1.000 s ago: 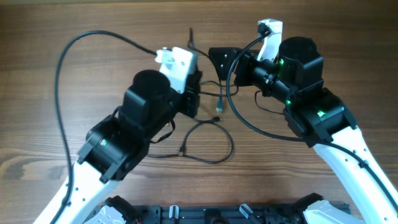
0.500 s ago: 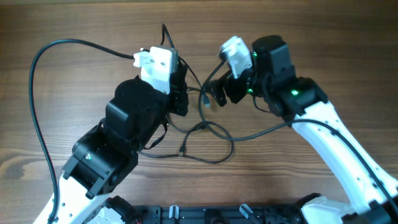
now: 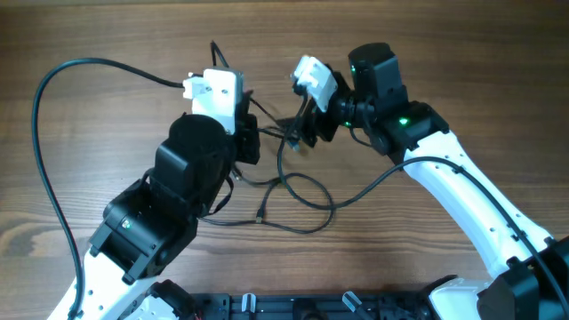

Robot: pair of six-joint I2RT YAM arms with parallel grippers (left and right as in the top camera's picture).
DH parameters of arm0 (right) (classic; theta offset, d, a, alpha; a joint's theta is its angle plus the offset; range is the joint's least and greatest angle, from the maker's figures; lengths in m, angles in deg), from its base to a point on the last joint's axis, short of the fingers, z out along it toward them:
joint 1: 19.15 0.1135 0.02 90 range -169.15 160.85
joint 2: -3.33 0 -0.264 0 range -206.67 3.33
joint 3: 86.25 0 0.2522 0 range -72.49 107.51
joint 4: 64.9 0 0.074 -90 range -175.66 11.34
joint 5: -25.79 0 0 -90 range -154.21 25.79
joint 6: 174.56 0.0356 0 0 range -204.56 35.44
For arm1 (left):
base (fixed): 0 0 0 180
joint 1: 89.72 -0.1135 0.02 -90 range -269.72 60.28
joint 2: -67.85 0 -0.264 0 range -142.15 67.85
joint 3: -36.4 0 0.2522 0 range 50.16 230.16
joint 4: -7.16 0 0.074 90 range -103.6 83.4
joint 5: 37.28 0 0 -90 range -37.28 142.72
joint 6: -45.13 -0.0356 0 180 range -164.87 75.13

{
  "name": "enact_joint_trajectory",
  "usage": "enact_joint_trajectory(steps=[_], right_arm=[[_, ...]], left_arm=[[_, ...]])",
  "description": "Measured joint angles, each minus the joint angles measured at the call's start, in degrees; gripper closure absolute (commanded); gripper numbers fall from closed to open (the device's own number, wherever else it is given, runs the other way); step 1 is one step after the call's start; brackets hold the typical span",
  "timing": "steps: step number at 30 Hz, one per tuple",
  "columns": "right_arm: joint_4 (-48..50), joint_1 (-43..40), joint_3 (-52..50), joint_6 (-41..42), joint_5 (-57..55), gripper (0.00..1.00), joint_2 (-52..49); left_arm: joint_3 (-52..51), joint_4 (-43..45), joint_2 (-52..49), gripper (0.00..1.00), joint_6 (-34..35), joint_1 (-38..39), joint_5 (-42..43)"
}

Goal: Untangle cables

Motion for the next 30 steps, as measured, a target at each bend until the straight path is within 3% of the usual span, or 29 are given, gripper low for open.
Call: enact_joint_trajectory(steps=[8, 12, 13, 14, 15, 16, 17, 23, 30], right_arm=[[-3.4, 0.0, 0.0, -5.3, 12.3, 0.08, 0.0], [-9.7, 0.0, 0.0, -11.1, 15.2, 0.22, 0.0], [-10.4, 0.0, 0.0, -12.2, 15.5, 0.28, 0.0], [-10.8, 0.0, 0.0, -13.2, 15.7, 0.43, -0.2], [-10.8, 0.0, 0.0, -14.3, 16.0, 0.73, -0.7], [-10.8, 0.0, 0.0, -14.6, 16.1, 0.88, -1.0], [-10.9, 0.0, 0.0, -15.1, 16.2, 0.95, -1.7], [-11.2, 0.0, 0.0, -12.0, 11.8, 0.96, -4.4], [-11.5, 0.1, 0.0, -2.5, -2.4, 0.96, -4.4]], left_arm=[[0.0, -1.2, 0.0, 0.96, 0.0, 0.0, -3.7], [0.0, 0.9, 0.0, 0.96, 1.2, 0.0, -4.0], [0.0, 1.6, 0.0, 0.96, 1.7, 0.0, -3.8], [0.0, 2.5, 0.0, 0.96, 1.9, 0.0, -3.2], [0.0, 3.4, 0.0, 0.96, 2.2, 0.0, -2.4], [0.0, 4.0, 0.0, 0.96, 2.4, 0.0, -1.5], [0.0, 4.5, 0.0, 0.96, 2.5, 0.0, -0.8], [0.0, 4.8, 0.0, 0.96, 3.1, 0.0, -1.8], [0.0, 5.0, 2.1, 0.96, 3.3, 0.0, -23.5]])
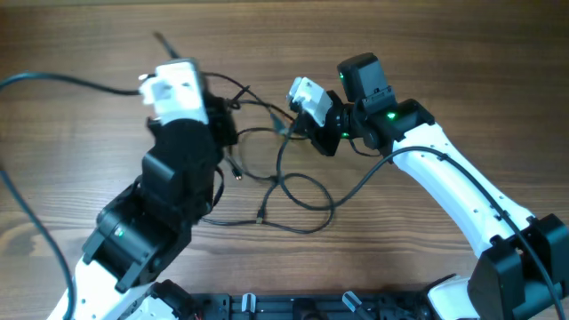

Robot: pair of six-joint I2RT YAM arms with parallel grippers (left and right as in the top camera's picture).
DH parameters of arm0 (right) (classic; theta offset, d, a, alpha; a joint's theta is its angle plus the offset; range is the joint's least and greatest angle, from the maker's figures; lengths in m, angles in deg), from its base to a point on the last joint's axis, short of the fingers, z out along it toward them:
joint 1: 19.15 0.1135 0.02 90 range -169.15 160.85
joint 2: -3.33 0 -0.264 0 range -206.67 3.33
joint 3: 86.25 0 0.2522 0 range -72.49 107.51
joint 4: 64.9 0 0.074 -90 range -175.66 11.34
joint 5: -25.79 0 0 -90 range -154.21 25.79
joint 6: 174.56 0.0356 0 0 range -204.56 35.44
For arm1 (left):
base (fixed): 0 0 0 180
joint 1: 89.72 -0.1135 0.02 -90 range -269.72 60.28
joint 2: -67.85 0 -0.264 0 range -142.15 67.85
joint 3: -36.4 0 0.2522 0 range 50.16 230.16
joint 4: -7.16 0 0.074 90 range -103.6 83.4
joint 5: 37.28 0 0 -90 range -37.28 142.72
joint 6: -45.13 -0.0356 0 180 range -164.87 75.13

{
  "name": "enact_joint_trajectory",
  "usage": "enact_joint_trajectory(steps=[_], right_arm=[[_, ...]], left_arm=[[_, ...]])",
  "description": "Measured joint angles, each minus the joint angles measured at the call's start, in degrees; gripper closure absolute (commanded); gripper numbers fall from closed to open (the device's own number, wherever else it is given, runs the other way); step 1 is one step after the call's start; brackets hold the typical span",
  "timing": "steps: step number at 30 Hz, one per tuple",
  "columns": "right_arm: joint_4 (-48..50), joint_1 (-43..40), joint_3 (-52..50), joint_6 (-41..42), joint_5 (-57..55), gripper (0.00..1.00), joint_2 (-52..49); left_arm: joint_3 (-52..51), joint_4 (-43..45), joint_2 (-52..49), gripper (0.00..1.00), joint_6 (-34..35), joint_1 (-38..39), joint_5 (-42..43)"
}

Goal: Untangle cables

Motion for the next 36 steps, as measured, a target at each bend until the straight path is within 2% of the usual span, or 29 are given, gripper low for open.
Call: enact_joint_trajectory(steps=[4, 11, 18, 24, 29, 33, 35, 36], right_arm=[[-1.0, 0.6, 0.1, 6.4, -11.2, 0.96, 0.0], [-3.6, -0.6, -2.1, 14.3, -27.2, 0.96, 0.0], [-3.9, -8.6, -7.3, 19.8, -30.1, 0.96, 0.0], [-4.7, -15.1, -7.6, 21.7, -30.8, 0.96, 0.0], [-4.9, -21.2, -7.6, 23.7, -31.7, 0.96, -0.1], [-4.9, -23.0, -7.6, 24.7, -31.2, 0.95, -0.1], [-4.9, -23.0, -7.6, 24.8, -29.5, 0.76, -0.1], [-4.9, -23.0, -7.6, 25.2, -28.7, 0.57, -0.1]], left_arm=[[0.0, -0.2, 3.0, 0.96, 0.0, 0.0, -8.8], [0.0, -1.9, 6.3, 0.96, 0.2, 0.0, -14.1], [0.0, -2.5, 6.3, 0.96, 0.2, 0.0, -14.8], [0.0, -3.1, 6.4, 0.96, 0.2, -0.2, -17.3], [0.0, -4.1, 6.4, 0.96, 0.2, -3.5, -19.5], [0.0, -4.7, 6.4, 0.96, 0.7, -6.3, -18.3], [0.0, -5.1, 6.4, 0.96, 0.9, -6.7, -16.0], [0.0, -5.2, 6.4, 0.96, 1.0, -6.7, -14.9]])
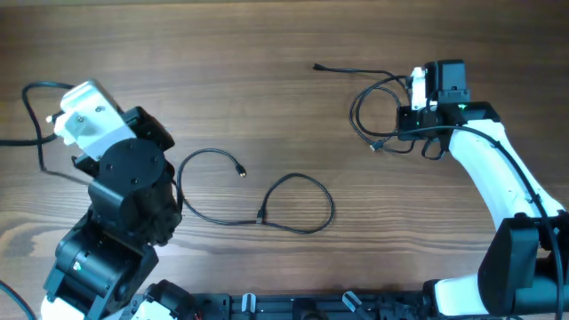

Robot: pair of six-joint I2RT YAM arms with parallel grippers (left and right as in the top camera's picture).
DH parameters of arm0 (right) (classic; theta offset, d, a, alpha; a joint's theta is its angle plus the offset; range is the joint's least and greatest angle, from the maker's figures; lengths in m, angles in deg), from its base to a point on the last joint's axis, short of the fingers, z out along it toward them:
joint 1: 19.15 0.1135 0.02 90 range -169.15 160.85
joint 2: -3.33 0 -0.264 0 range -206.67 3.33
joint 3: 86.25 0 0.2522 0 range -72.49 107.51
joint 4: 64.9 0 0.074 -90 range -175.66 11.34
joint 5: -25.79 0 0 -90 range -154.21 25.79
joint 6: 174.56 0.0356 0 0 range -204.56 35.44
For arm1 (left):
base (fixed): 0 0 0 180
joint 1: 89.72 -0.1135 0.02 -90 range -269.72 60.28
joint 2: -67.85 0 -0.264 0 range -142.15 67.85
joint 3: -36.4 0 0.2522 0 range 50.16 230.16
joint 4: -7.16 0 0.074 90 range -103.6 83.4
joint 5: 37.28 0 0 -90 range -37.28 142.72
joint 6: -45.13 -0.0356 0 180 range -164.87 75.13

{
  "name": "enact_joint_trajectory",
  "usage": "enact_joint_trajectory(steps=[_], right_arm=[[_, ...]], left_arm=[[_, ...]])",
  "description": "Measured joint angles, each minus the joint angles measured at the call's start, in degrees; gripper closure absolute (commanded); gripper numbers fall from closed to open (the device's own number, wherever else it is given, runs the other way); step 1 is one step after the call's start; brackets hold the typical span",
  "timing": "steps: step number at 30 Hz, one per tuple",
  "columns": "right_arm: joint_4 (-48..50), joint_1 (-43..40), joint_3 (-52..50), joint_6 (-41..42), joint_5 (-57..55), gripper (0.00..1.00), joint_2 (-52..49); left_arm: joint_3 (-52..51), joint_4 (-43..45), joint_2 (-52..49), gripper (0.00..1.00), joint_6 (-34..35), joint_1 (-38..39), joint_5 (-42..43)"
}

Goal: Untangle cables

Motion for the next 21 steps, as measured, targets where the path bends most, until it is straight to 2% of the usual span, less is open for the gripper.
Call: enact_joint_trajectory(steps=[2, 3, 5, 15, 21], right_arm=[[0.0, 0.0, 0.0, 0.2, 3.1, 0.26, 0.0], [0.0, 0.0, 0.0, 0.3, 4.8, 0.14, 0.0], [0.2, 0.0, 0.0, 0.4, 8.1, 0.0, 0.0], [6.7, 0.0, -0.1, 0.7, 33.7, 0.0, 0.0], [10.9, 0.7, -0.1, 9.5, 41.6, 0.0, 0.0]], left_arm=[[0.0, 0.0, 0.0, 0.96, 0.0, 0.0, 2.0], [0.0, 0.0, 0.0, 0.96, 0.1, 0.0, 2.5], [0.0, 0.0, -0.2, 0.96, 0.1, 0.0, 3.4], [0.0, 3.3, -1.1, 0.96, 0.3, 0.0, 15.3], [0.0, 11.0, -1.1, 0.96, 0.5, -0.1, 25.1]])
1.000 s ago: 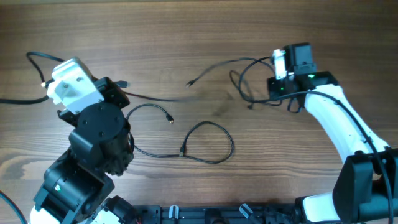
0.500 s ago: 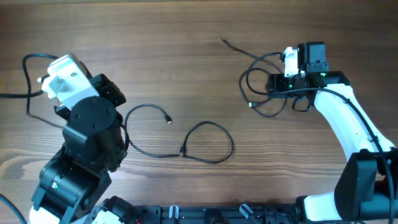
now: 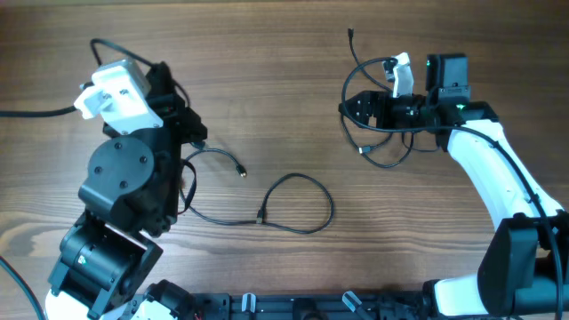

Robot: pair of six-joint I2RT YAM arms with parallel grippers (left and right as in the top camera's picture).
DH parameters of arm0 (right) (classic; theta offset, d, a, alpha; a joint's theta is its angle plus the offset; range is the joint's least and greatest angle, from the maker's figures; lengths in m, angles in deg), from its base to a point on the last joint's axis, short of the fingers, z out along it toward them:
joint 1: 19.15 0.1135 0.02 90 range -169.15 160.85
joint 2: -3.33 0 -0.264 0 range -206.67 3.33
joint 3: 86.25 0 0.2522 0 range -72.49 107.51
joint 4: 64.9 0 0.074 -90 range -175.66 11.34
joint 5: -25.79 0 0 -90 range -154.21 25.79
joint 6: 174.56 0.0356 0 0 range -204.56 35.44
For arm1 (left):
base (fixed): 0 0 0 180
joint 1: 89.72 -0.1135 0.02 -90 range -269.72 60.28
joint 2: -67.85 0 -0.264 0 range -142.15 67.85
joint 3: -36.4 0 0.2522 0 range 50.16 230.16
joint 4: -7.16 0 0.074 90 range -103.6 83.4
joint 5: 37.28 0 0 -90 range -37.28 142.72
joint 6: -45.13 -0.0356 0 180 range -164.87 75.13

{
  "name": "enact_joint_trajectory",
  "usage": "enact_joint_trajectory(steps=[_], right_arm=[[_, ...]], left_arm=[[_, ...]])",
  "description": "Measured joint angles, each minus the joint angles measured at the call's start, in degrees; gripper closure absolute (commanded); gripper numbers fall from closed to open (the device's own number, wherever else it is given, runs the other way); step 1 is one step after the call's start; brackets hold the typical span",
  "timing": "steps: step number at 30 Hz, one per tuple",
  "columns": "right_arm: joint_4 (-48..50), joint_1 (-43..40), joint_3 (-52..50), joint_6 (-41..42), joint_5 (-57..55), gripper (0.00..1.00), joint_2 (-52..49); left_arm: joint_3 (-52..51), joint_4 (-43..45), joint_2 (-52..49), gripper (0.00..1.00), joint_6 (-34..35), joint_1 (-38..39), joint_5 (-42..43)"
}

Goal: Untangle cables

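Note:
Two black cables lie apart on the wooden table (image 3: 267, 53). One cable (image 3: 307, 182) curls in loops at the centre, with a plug end (image 3: 241, 173) pointing right and its left part running under my left arm. My left gripper (image 3: 194, 133) hovers just above that left part; the overhead view hides its jaws. The other cable (image 3: 388, 163) hangs in loops around my right gripper (image 3: 354, 107), which is shut on it at the far right. Its free end (image 3: 350, 35) points toward the table's far edge.
My left arm's own supply cable (image 3: 36, 111) trails off the left edge. A black rail (image 3: 293, 307) runs along the near edge between the two arm bases.
My left arm has swung up and to the right, toward the centre cable's left part. My right gripper has turned to point left, and the cable it holds now loops differently.
At first both grippers met over one tangled bundle at the table's centre. A second later the left gripper was farther left, with the bundle stretched between them. Later the cables were apart, one lying at the centre and one at the far right. Now the left gripper is back over the centre cable.

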Motion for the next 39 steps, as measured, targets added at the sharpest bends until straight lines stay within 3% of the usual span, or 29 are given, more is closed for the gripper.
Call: enact_joint_trajectory(steps=[8, 13, 19, 33, 39], right_arm=[[6.8, 7.1, 0.0, 9.3, 2.0, 0.0, 0.0], [10.7, 12.2, 0.0, 15.8, 2.1, 0.0, 0.0], [11.6, 17.6, 0.0, 14.4, -4.3, 0.0, 0.0], [14.0, 19.8, -0.1, 15.7, -20.7, 0.0, 0.0], [14.8, 19.8, -0.1, 16.8, -21.2, 0.0, 0.0]], left_arm=[[0.0, 3.5, -2.4, 0.96, 2.3, 0.0, 15.9], [0.0, 10.4, -4.9, 0.96, 3.1, 0.0, 21.9], [0.0, 17.9, -4.7, 0.96, 4.7, 0.0, 23.8], [0.0, 19.6, -1.8, 0.96, 6.0, 0.0, 24.9], [0.0, 19.4, -1.8, 0.96, 6.0, 0.0, 24.9]])
